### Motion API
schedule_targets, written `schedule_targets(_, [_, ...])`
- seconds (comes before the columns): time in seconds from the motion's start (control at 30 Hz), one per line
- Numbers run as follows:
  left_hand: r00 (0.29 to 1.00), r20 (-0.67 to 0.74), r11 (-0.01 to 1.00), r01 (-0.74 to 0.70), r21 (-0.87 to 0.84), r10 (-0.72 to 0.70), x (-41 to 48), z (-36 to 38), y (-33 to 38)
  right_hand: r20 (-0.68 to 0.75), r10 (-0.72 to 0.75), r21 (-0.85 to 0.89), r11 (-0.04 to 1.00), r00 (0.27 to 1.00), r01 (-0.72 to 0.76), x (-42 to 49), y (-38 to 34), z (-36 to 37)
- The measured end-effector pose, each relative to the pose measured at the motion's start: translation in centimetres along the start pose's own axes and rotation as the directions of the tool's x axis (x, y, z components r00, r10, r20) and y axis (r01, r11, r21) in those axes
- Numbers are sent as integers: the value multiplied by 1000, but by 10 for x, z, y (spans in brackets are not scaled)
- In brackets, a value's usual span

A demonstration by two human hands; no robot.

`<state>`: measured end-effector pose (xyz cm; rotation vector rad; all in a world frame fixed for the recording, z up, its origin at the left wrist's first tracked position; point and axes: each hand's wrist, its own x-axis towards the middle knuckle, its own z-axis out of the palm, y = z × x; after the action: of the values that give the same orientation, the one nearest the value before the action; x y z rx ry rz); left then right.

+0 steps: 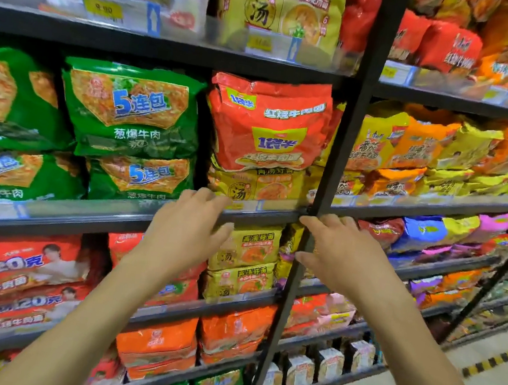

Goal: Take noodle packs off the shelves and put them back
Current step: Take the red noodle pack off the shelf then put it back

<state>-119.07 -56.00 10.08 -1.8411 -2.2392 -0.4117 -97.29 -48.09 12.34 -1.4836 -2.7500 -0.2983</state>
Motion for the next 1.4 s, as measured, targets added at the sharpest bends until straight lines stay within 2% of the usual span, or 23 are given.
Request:
schedule_targets(0.13, [998, -48, 999, 33, 11, -33, 29, 0, -1, -44, -13, 34, 999, 999, 15, 36, 26, 2])
schedule_targets(0.33, [946, -291, 985, 110, -133, -145, 62, 0, -3, -296, -40, 136, 987, 954, 83, 91, 62, -6])
schedule_targets(0.5, [801, -542, 923, 34, -384, -255, 92, 20, 0, -550, -69, 247, 939, 833, 241, 133, 77, -1])
schedule_targets(0.63, [779, -551, 852, -40, -521, -300, 114, 45, 9, -675, -113, 388, 786, 729, 481, 167, 88, 18])
schedule_targets(0.77, [743, -555, 800, -44, -599, -374, 125, 69, 19, -726, -168, 458, 605, 667, 651, 194, 92, 43])
schedule_targets(0.83, [734, -532, 763, -29, -645, -422, 130, 76, 19, -740, -170, 472, 558, 651, 682, 204, 93, 52])
schedule_targets(0.9, [735, -501, 736, -3, -677, -457, 136, 80, 17, -750, -173, 462, 554, 638, 693, 211, 93, 58])
schedule_targets(0.97, [733, -497, 739, 12, -673, -465, 140, 83, 17, -748, -178, 466, 546, 639, 697, 216, 90, 63])
schedule_targets(1.2, [712, -505, 728, 12, -685, -488, 144, 79, 27, -703, -231, 566, 390, 672, 726, 217, 79, 63])
schedule_targets(1.27, [689, -523, 721, -1, -693, -502, 141, 71, 36, -706, -208, 567, 406, 677, 717, 212, 79, 61])
schedule_targets(1.4, [635, -627, 757, -100, -646, -452, 125, 62, 51, -718, -110, 547, 522, 687, 655, 194, 82, 59])
